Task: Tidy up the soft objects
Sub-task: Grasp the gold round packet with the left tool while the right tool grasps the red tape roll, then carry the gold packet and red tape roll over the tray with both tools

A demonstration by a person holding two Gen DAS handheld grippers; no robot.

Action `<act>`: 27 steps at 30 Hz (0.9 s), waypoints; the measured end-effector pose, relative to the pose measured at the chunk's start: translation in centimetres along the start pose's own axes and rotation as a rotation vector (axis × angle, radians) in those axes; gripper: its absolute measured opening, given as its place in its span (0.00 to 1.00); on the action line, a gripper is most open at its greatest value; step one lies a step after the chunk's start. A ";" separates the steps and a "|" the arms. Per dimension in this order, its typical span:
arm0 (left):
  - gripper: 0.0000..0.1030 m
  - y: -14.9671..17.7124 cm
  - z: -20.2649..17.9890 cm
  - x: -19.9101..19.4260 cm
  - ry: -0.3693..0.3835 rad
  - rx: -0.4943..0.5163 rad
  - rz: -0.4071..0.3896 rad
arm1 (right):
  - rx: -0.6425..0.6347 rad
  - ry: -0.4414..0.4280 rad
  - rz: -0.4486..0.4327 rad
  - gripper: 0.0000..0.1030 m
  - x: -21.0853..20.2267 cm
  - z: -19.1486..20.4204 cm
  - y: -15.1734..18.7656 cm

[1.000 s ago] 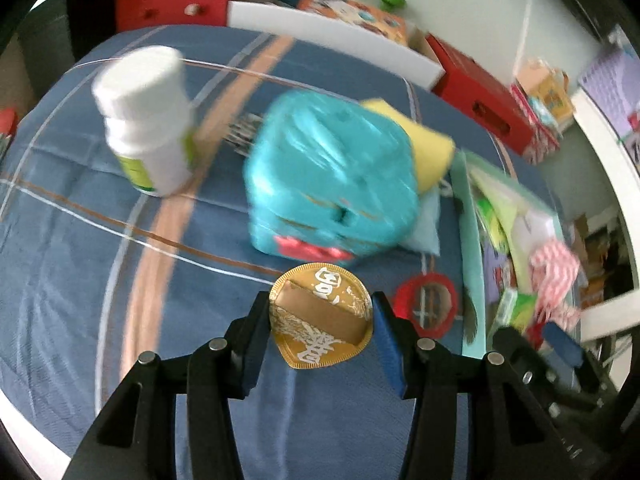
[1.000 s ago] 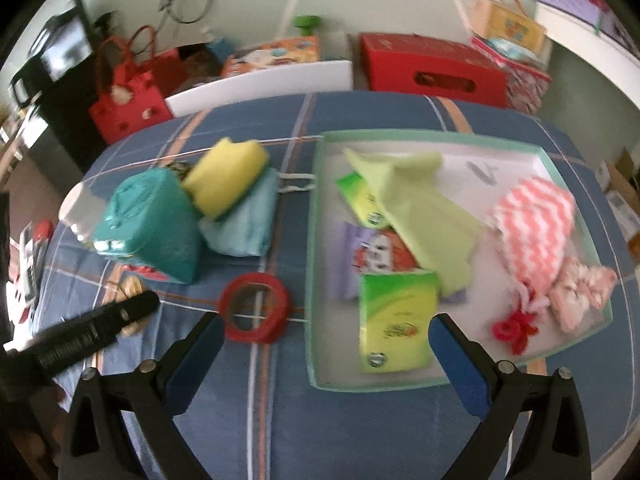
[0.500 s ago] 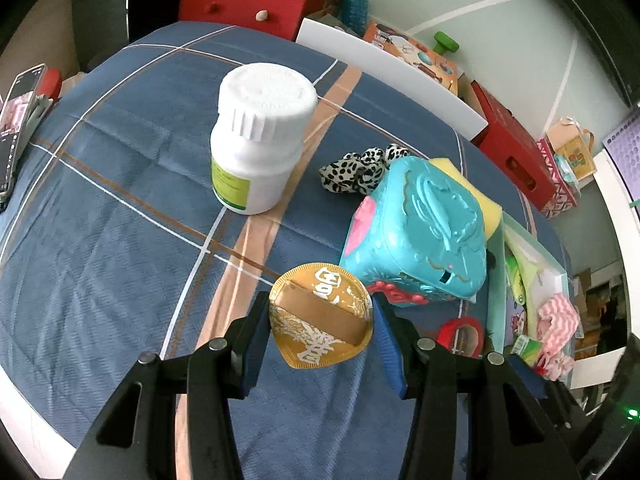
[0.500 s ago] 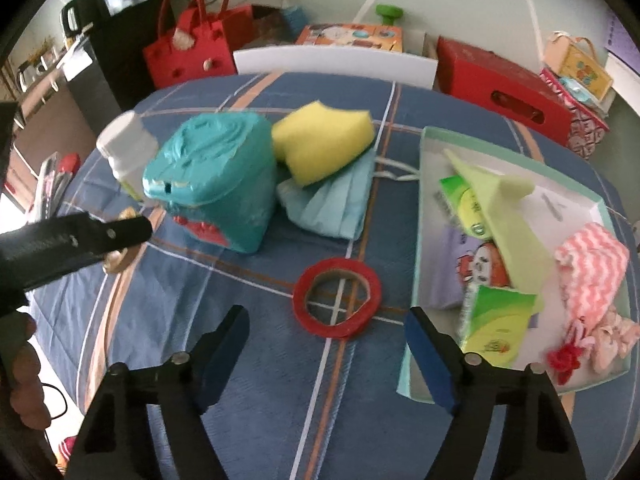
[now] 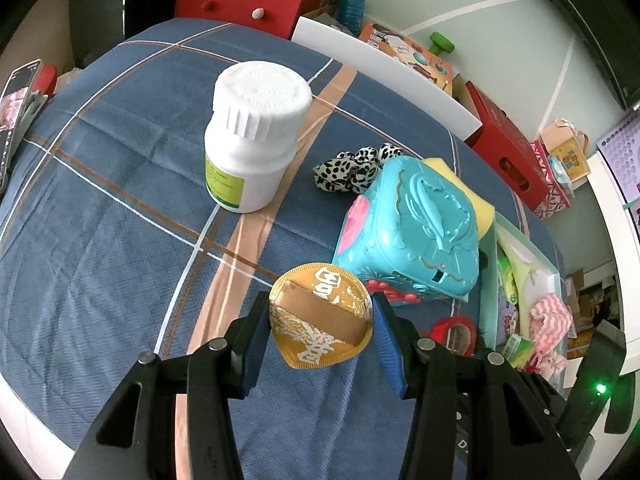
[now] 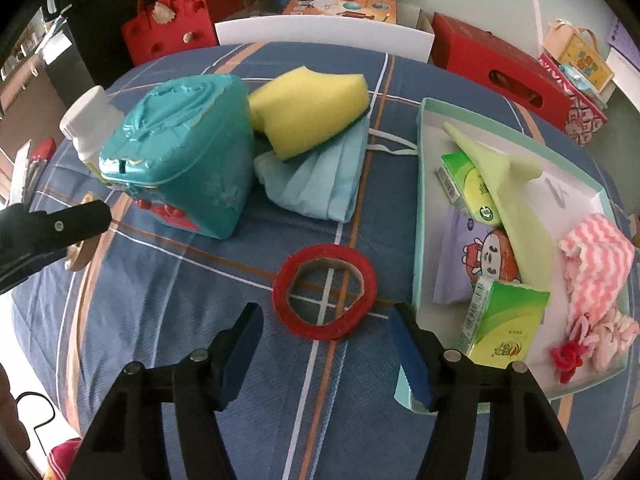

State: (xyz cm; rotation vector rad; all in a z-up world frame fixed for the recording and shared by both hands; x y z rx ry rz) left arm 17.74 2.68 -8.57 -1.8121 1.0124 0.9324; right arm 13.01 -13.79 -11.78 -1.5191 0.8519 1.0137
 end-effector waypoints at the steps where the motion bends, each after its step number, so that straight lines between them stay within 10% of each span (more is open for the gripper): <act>1: 0.49 0.0 -0.1 0.0 0.002 0.001 0.002 | -0.001 0.002 0.002 0.66 0.1 0.1 -0.1; 27: 0.49 0.2 -0.4 0.2 0.015 0.009 0.018 | -0.002 0.007 0.041 0.57 2.8 0.6 -1.0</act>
Point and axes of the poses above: each gripper's, at about its wrist camera, not at the fingertips, and x roughly the way its jaws point, z to its left, y to its underside, the point moved 7 cm from there along x, roughly the way its jaws point, and after that the axes turned 7 degrees about -x, right-handed, at the moved point
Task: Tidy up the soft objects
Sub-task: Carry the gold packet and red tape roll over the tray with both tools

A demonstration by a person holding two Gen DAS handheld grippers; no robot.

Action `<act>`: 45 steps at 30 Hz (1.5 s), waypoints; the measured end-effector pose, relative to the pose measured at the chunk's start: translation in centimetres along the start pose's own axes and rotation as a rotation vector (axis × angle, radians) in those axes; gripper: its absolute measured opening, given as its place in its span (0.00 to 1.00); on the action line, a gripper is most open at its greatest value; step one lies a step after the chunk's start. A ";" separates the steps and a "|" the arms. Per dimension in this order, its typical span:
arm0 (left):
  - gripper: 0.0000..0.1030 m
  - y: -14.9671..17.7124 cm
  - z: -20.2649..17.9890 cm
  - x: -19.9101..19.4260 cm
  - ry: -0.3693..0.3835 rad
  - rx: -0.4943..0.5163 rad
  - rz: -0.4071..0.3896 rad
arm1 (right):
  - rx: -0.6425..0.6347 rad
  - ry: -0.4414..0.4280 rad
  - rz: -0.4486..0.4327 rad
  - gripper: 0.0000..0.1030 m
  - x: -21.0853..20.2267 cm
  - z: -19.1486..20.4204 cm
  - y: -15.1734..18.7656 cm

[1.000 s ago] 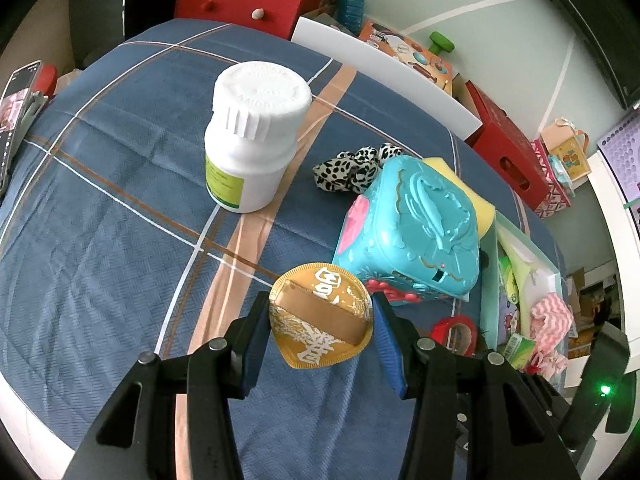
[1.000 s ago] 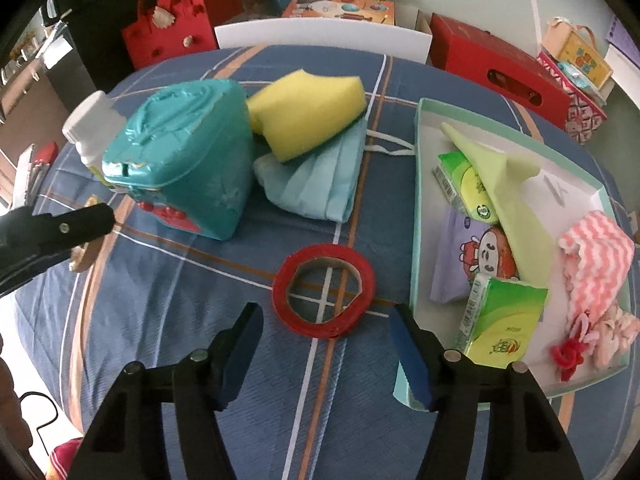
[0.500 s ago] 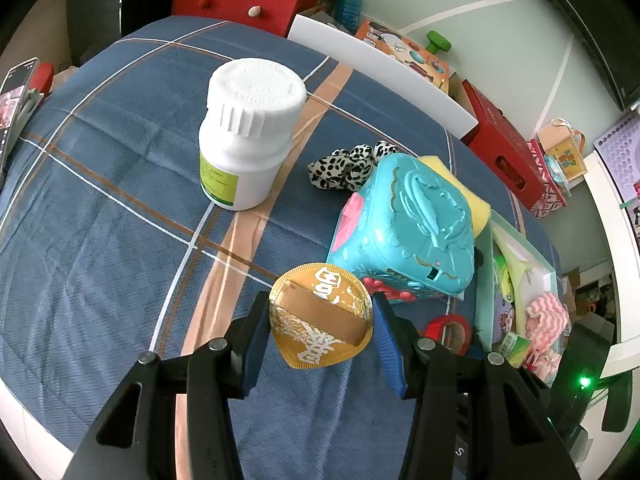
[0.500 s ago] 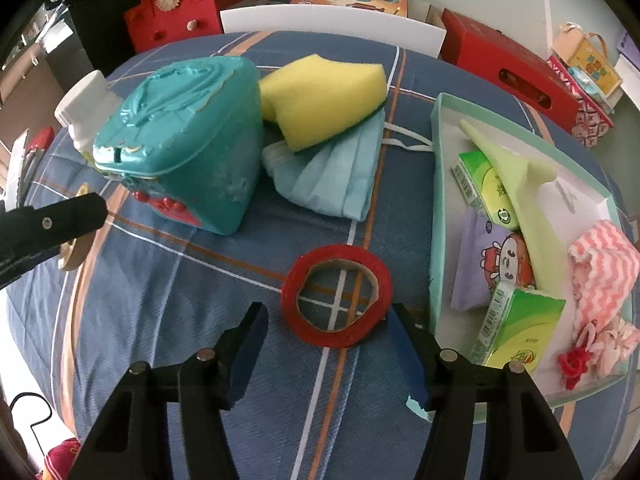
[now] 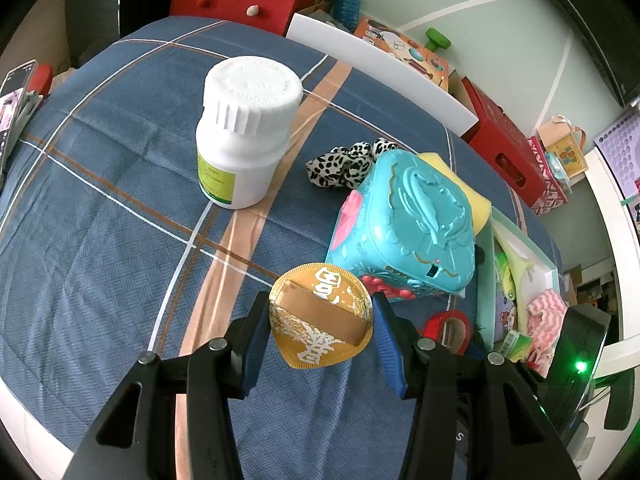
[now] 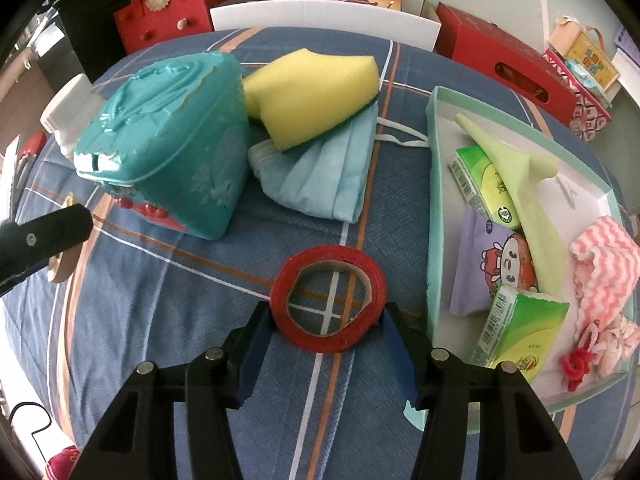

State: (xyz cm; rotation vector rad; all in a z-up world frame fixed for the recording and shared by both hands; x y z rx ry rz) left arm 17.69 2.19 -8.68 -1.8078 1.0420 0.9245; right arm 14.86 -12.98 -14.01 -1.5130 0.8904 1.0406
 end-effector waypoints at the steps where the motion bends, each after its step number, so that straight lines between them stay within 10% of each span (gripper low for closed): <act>1: 0.49 0.0 0.0 0.0 0.000 0.002 0.000 | 0.000 -0.001 -0.001 0.56 0.0 0.0 0.0; 26: 0.49 -0.7 -3.3 -3.7 0.019 0.104 -0.082 | 0.060 0.004 -0.173 0.55 -7.8 -3.3 -1.2; 45: 0.48 -3.2 -21.1 -4.4 0.098 0.460 -0.093 | 0.380 0.110 -0.250 0.55 -11.4 -19.3 -4.1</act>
Point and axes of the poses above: each gripper's, at about its wrist camera, not at the fingertips, and x roughly the way its jaws point, z to its left, y to its underside, the point moved 7 cm from there along x, roughly the way its jaws point, and after that the axes turned 7 degrees about -x, right-handed, at the moved point
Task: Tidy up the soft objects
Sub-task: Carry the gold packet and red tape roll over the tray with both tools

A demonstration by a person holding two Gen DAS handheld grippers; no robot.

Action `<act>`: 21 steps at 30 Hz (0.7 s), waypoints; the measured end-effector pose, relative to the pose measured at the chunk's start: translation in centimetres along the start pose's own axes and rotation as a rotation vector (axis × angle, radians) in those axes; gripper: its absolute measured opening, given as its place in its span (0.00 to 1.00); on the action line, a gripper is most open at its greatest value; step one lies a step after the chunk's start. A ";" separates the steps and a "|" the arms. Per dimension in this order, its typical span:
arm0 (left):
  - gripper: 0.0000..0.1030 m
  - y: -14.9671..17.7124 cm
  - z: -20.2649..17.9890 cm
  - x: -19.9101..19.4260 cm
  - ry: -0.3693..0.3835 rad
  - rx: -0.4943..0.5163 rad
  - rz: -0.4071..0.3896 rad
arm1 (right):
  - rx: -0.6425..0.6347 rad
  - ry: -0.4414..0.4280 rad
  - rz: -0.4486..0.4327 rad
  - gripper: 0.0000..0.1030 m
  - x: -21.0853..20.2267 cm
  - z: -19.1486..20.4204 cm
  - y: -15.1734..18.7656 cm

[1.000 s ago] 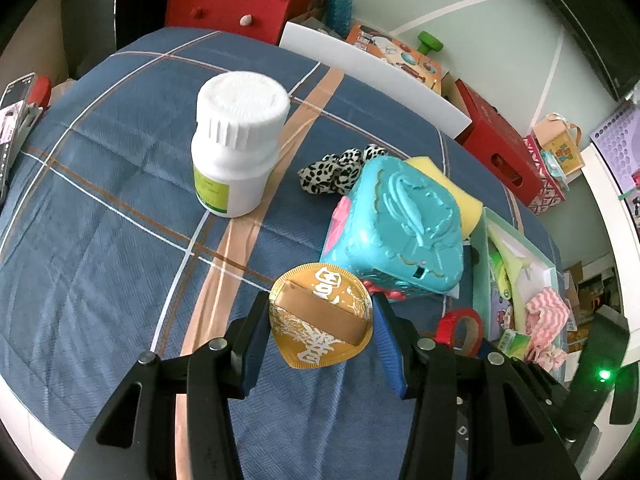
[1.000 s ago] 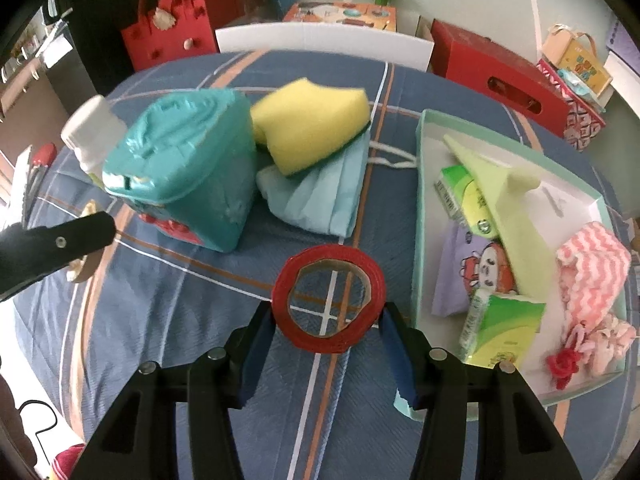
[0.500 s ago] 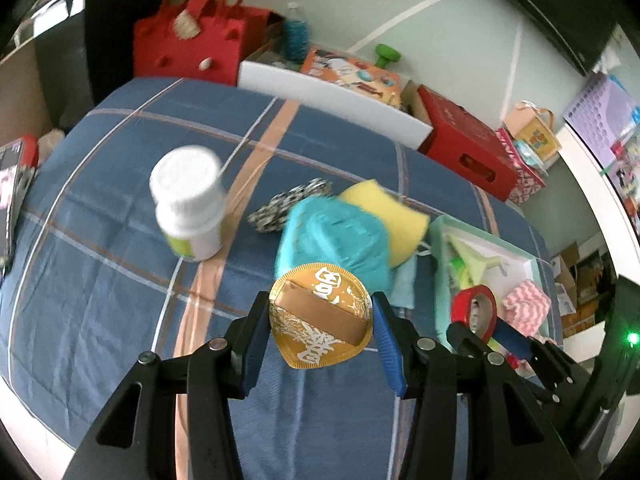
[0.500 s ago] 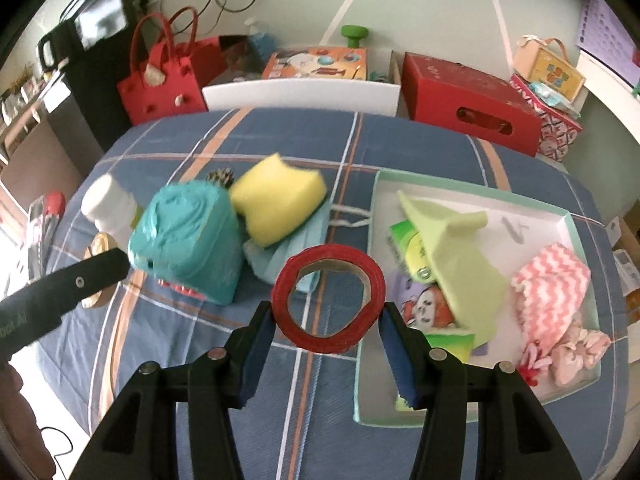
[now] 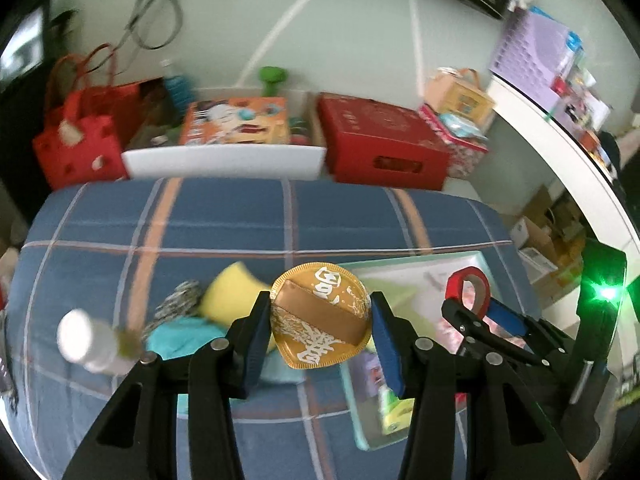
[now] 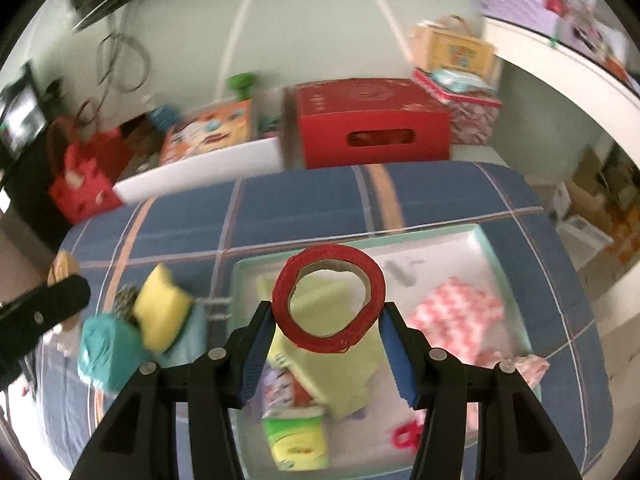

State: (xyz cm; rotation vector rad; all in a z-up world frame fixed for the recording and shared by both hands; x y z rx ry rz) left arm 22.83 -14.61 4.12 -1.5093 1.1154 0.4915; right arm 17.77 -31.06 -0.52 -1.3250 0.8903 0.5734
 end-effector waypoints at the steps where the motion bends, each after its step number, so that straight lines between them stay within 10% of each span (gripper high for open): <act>1: 0.48 -0.1 -0.6 0.5 0.008 0.010 0.005 | 0.013 0.006 0.000 0.55 0.2 -0.7 -0.1; 21: 0.47 6.1 -8.9 14.2 0.061 0.213 0.188 | 0.189 0.134 0.141 0.55 6.7 -10.3 3.8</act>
Point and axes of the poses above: each gripper's, at about its wrist camera, not at the fingertips, and x roughly the way its jaws point, z to its left, y to its underside, the point moved 7 cm from there along x, roughly the way its jaws point, and after that the axes turned 7 degrees about -x, right-handed, at the moved point
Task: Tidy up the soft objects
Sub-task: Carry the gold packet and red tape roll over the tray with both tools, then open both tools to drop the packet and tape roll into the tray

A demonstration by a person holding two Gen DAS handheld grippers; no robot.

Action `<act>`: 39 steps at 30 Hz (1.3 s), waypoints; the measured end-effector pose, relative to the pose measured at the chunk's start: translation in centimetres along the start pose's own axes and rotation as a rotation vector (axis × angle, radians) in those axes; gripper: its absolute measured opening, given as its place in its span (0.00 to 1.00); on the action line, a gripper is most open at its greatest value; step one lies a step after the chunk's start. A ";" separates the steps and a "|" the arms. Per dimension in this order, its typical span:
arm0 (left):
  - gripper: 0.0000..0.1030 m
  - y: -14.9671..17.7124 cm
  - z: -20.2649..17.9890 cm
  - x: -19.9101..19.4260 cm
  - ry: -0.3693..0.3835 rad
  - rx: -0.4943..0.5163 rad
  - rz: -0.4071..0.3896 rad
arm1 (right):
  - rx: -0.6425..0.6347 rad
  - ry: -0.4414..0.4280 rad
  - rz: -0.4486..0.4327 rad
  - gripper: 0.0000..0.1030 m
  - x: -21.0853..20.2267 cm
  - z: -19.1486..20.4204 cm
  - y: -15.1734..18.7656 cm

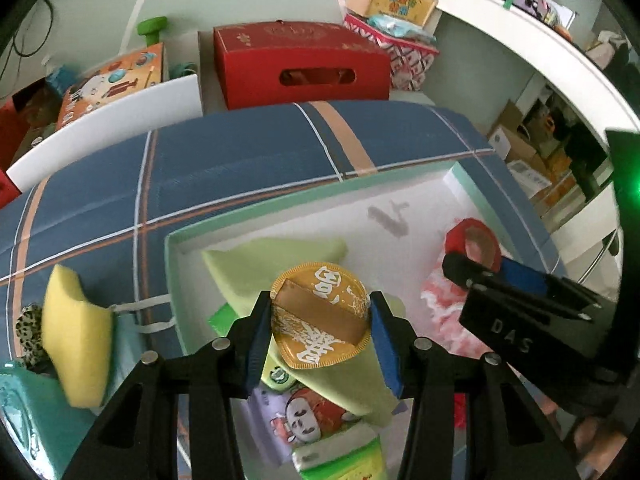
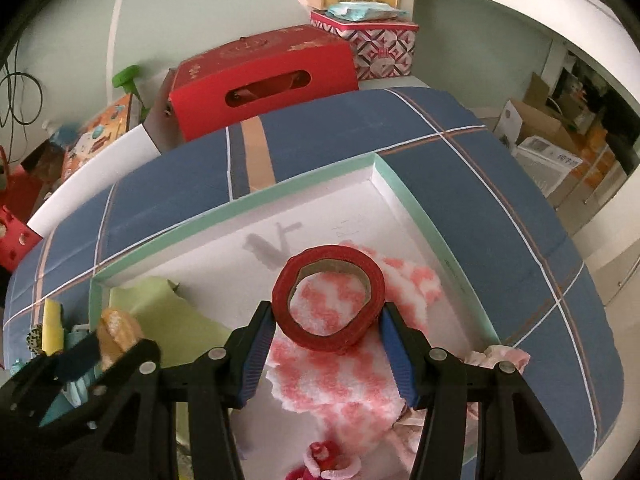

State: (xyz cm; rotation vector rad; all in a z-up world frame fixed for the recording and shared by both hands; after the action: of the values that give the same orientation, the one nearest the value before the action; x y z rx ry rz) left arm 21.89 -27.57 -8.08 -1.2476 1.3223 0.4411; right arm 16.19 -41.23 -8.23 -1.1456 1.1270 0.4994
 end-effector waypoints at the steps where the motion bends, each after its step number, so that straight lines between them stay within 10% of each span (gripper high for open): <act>1: 0.47 0.0 -0.1 0.2 -0.003 0.004 0.002 | -0.003 0.003 0.001 0.55 0.0 0.0 0.0; 10: 0.52 0.6 -0.4 -1.0 0.030 -0.004 -0.008 | -0.030 0.055 0.005 0.59 -1.5 0.0 -0.1; 18: 0.81 0.8 -0.3 -3.6 0.085 -0.034 -0.050 | -0.066 0.092 -0.046 0.75 -4.6 0.4 -0.6; 39: 0.88 0.4 3.7 -7.4 0.033 -0.119 -0.118 | -0.081 0.117 -0.082 0.75 -7.6 1.7 -0.6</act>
State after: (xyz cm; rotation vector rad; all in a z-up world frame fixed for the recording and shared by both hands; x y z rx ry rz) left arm 21.28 -21.42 -2.58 -1.4295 1.2574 0.4217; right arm 14.33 -38.36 -1.21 -1.3003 1.1638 0.4225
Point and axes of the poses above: each gripper's, at about its wrist camera, not at the fingertips, and x roughly the way its jaws point, z to its left, y to its underside, the point moved 7 cm from there along x, roughly the way its jaws point, and after that the axes turned 7 degrees about -x, right-handed, at the moved point
